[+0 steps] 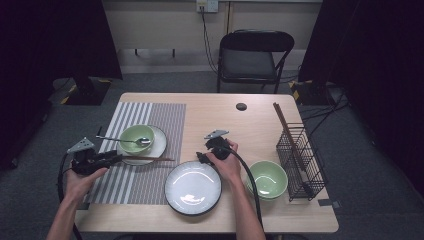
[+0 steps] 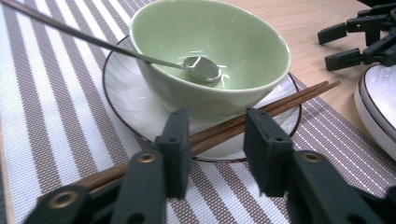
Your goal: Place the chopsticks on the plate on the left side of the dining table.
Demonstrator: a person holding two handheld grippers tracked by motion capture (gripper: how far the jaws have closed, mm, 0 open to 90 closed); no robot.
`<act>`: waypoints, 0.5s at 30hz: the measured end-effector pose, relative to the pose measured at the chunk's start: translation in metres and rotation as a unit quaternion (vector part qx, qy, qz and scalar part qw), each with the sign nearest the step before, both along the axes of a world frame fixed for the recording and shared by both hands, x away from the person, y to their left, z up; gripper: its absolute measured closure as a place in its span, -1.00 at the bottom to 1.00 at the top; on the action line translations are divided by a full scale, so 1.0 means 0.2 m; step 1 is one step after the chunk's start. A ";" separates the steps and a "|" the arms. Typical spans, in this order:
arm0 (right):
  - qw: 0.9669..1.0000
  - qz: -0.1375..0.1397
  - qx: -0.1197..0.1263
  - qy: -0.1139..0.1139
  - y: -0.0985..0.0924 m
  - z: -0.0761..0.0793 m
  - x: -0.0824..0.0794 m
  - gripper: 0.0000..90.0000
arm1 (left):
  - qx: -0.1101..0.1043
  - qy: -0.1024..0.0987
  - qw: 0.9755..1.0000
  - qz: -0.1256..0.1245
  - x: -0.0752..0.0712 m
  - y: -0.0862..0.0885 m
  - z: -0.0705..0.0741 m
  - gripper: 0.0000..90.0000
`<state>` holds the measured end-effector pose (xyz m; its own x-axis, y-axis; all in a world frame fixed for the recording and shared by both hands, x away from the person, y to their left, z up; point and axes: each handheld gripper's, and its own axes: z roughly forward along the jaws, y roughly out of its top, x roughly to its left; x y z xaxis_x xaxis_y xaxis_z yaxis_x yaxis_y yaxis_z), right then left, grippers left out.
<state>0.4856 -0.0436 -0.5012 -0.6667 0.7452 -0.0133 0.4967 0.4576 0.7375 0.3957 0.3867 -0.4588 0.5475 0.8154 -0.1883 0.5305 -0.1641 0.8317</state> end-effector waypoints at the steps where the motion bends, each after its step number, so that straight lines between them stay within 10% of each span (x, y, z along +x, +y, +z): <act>1: 1.000 0.000 0.000 0.000 0.00 0.00 0.00 -0.59 | -0.005 -0.001 1.000 0.010 0.00 0.02 0.01 0.24; 7: 1.000 0.000 0.000 0.000 0.00 0.00 0.00 -0.59 | -0.009 -0.001 0.998 0.055 0.00 0.08 0.02 0.01; 15: 1.000 0.000 0.000 0.000 0.00 0.00 0.00 -0.59 | -0.014 0.002 0.998 0.054 -0.01 0.16 0.03 -0.41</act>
<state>0.4855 -0.0436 -0.5012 -0.6666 0.7453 -0.0135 0.4967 0.4577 0.7374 0.3945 0.4177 -0.4526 0.4565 0.8639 -0.2128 0.5464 -0.0835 0.8334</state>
